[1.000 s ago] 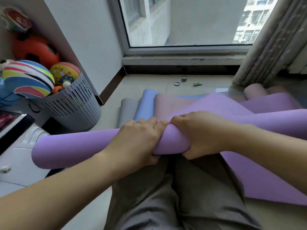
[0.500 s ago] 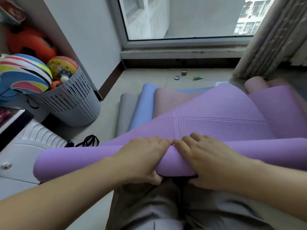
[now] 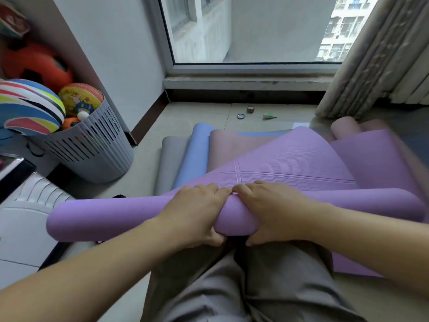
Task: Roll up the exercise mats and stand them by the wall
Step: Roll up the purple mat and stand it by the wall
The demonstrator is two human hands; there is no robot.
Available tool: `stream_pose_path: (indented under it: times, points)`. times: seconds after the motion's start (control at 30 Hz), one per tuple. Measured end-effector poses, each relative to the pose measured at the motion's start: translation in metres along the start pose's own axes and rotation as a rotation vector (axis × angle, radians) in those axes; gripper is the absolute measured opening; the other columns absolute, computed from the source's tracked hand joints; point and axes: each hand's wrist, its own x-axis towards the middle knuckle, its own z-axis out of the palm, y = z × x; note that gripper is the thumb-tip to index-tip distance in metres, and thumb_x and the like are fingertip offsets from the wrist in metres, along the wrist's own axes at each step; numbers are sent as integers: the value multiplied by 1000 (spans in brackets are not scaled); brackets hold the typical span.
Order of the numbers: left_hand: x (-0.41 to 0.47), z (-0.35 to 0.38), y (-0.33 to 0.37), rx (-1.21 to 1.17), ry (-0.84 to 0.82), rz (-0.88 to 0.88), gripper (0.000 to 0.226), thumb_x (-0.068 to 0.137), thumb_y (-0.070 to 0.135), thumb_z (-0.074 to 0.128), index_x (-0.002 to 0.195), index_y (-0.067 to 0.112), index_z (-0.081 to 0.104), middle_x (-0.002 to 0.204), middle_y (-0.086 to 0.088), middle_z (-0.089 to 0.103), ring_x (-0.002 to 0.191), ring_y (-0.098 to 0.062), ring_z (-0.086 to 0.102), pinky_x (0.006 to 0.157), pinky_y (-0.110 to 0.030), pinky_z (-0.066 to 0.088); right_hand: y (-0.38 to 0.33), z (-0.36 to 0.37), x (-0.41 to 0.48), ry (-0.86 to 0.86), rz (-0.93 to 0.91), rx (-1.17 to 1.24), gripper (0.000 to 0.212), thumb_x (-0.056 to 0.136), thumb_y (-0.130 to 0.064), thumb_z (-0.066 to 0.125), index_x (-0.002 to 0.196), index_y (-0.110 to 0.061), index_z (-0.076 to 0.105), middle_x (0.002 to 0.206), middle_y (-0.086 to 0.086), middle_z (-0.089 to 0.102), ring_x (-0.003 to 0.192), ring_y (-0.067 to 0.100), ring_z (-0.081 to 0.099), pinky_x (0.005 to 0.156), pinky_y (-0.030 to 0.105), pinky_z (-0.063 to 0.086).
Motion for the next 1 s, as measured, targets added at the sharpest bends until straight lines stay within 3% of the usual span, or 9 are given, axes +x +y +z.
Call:
stream_pose_path:
  times: [0.07, 0.17, 0.23, 0.37, 0.53, 0.63, 0.73, 0.83, 1.0]
  points:
    - [9, -7, -10, -131, -130, -10, 65, 67, 54, 68, 123, 31, 46, 112, 8, 60, 101, -18, 58, 80, -32, 48, -4, 17, -6, 129, 27, -133, 82, 53, -48, 78, 122, -12, 52, 98, 3, 62, 85, 27, 61, 69, 38, 52]
    - [21, -12, -18, -137, -233, -21, 64, 66, 56, 71, 119, 29, 46, 110, 5, 63, 98, -19, 58, 77, -33, 49, 0, 30, -1, 253, 84, -66, 67, 43, -43, 76, 101, -14, 60, 80, 1, 62, 66, 26, 60, 53, 34, 50]
    - [20, -12, -10, 10, -135, -28, 73, 69, 53, 69, 130, 29, 37, 114, 2, 59, 101, -23, 57, 72, -32, 41, 6, 29, 3, 266, 92, -34, 62, 44, -44, 72, 98, -16, 58, 77, -1, 61, 64, 24, 59, 52, 33, 48]
    - [8, -8, 5, 342, -26, 10, 94, 79, 35, 65, 149, 22, 3, 127, -7, 44, 112, -29, 52, 86, -38, 36, 8, 25, 1, 357, 100, -32, 62, 43, -42, 72, 98, -16, 59, 75, -2, 61, 62, 24, 59, 52, 31, 47]
    - [16, -62, -12, 468, 186, -51, 84, 83, 32, 59, 147, 27, 3, 127, -7, 43, 112, -28, 51, 88, -37, 35, 16, -19, 22, 613, 116, -24, 65, 44, -38, 78, 102, -11, 63, 81, 5, 65, 67, 31, 62, 56, 34, 49]
    - [7, -70, -8, 440, 174, -67, 87, 81, 33, 61, 146, 26, 3, 126, -6, 44, 111, -28, 52, 87, -38, 35, 15, -32, 18, 559, 45, -31, 64, 49, -46, 71, 103, -13, 60, 83, 3, 65, 68, 30, 61, 56, 35, 50]
    - [-9, -51, 1, 335, 41, -34, 94, 77, 38, 66, 147, 24, 4, 123, -5, 45, 109, -28, 53, 85, -38, 36, 5, -23, 4, 377, -35, -48, 60, 51, -50, 68, 100, -18, 57, 82, -1, 65, 68, 25, 62, 55, 34, 50]
    - [-20, -28, 10, 250, -42, -5, 92, 76, 39, 66, 145, 23, 8, 123, -5, 46, 108, -28, 53, 84, -37, 35, -7, -7, -4, 184, -71, -29, 53, 58, -47, 66, 102, -21, 51, 89, -5, 63, 78, 22, 62, 64, 36, 51]
    - [-17, -12, -11, -3, -129, 15, 84, 69, 41, 67, 140, 29, 24, 113, -1, 56, 98, -24, 57, 80, -34, 48, -11, -5, 7, 46, -70, 44, 60, 65, -48, 68, 115, -23, 45, 107, -6, 61, 96, 20, 59, 74, 34, 47]
